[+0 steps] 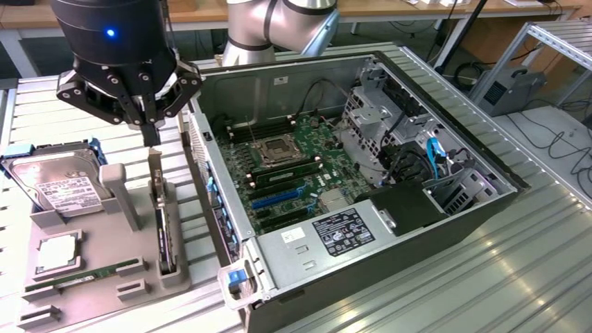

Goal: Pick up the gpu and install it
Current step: 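Reach for the gpu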

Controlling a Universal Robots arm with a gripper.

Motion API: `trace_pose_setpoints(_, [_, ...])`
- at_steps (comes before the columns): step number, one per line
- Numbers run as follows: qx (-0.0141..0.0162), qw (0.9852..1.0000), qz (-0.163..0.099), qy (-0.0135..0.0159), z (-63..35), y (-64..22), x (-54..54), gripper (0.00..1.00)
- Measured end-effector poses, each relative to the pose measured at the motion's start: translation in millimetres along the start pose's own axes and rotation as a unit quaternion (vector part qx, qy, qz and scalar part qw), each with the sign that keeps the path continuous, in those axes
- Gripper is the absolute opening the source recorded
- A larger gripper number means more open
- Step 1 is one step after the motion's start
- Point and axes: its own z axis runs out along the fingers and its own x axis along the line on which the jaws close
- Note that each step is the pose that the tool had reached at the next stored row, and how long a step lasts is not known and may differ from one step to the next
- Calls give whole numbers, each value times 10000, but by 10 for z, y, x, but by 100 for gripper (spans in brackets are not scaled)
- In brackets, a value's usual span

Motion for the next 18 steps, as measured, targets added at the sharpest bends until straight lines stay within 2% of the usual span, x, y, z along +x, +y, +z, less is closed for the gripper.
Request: trace_pose_setpoints(18, [0,10000,0,0,-6,-138,-11,11])
